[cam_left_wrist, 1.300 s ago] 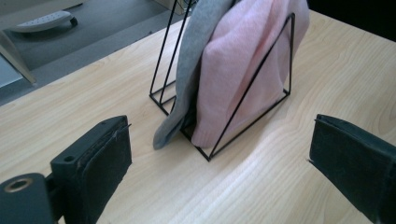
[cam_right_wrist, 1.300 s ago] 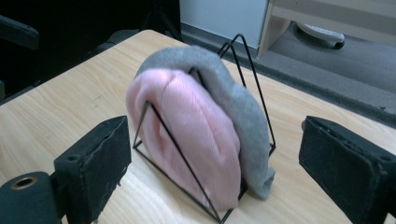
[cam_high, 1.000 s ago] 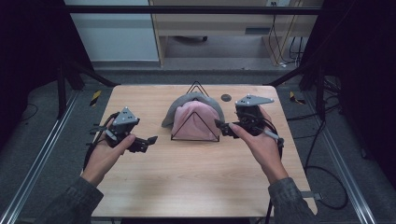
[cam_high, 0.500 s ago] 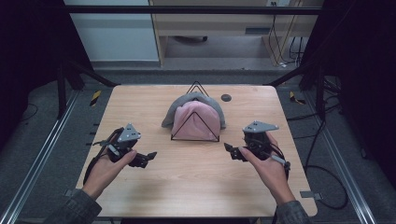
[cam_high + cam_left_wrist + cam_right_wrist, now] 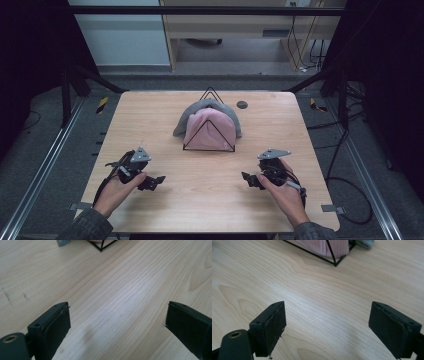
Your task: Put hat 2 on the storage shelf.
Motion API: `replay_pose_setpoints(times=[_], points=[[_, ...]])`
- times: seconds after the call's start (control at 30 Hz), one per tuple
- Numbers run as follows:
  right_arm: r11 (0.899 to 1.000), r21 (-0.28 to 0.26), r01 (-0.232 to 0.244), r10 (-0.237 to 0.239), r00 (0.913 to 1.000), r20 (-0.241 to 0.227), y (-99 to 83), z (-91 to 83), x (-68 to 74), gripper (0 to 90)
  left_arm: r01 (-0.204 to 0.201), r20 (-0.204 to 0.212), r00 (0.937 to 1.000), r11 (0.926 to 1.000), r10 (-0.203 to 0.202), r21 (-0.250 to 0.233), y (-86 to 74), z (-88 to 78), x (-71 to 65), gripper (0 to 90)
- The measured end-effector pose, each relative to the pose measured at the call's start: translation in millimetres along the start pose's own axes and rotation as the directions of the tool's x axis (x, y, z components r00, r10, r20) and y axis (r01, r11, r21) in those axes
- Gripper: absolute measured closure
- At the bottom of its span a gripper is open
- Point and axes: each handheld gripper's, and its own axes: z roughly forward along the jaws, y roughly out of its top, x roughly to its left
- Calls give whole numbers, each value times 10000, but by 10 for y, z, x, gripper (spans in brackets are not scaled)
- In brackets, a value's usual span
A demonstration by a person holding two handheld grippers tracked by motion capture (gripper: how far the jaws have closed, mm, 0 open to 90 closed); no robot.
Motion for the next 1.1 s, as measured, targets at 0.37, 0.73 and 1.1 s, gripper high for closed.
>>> replay_pose_setpoints(times=[0.37,0.73,1.1], points=[[9950,593,-804,792,9966,225,-181,175,-219,132,1030,36,9947,9946,-1031,109,-257,205,211,52],[9989,431,-188,161,9980,617,-269,277,-109,48,684,-495,9964,9976,-681,47,-323,312,160,0],[9997,2,253,-252,9948,990,-323,328,-24,23,658,-443,9969,9976,-649,200,-319,302,144,0]])
